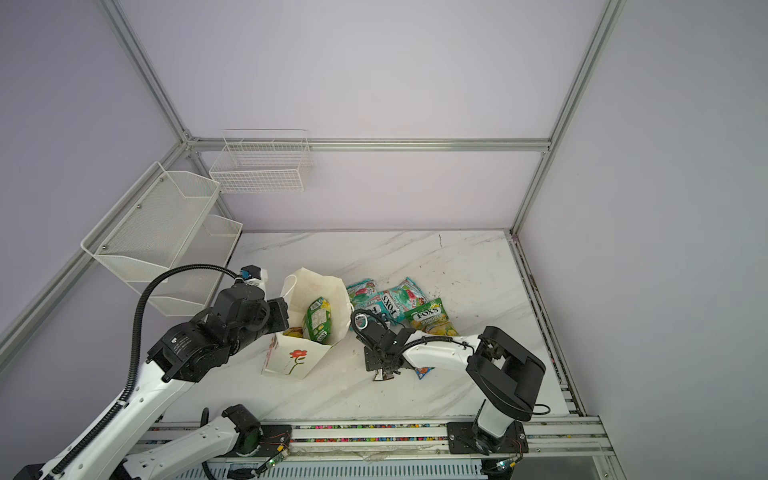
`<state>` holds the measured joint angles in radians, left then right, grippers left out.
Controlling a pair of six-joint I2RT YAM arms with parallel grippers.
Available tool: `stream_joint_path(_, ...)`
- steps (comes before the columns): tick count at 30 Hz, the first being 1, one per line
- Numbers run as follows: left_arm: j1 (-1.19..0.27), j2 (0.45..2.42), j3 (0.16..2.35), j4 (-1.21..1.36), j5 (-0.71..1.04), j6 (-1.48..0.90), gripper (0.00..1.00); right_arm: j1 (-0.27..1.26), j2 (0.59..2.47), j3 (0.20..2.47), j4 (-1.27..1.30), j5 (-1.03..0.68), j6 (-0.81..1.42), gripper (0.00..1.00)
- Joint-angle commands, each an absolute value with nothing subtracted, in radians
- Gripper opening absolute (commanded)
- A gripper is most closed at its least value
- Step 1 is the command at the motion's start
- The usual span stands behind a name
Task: Place the snacks into the paper bag
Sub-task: 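Lower the right gripper over the brown chocolate bar, then close the right gripper on the brown chocolate bar and lift it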
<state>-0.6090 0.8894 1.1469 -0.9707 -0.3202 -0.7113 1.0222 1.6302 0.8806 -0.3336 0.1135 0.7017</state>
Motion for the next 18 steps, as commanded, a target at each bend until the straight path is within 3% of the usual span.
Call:
stream_joint_path(1,-0.609,0.865,1.141,-0.901,-0.337,-0.701,0.0,1.034,1.642,0.901,-0.365,0.137,0.717,0.7)
stream_joint_path(18,-0.609,0.853,1.131,-0.904,-0.341,-0.704,0.0,1.054,1.641,0.929,-0.377,0.141,0.718,0.46)
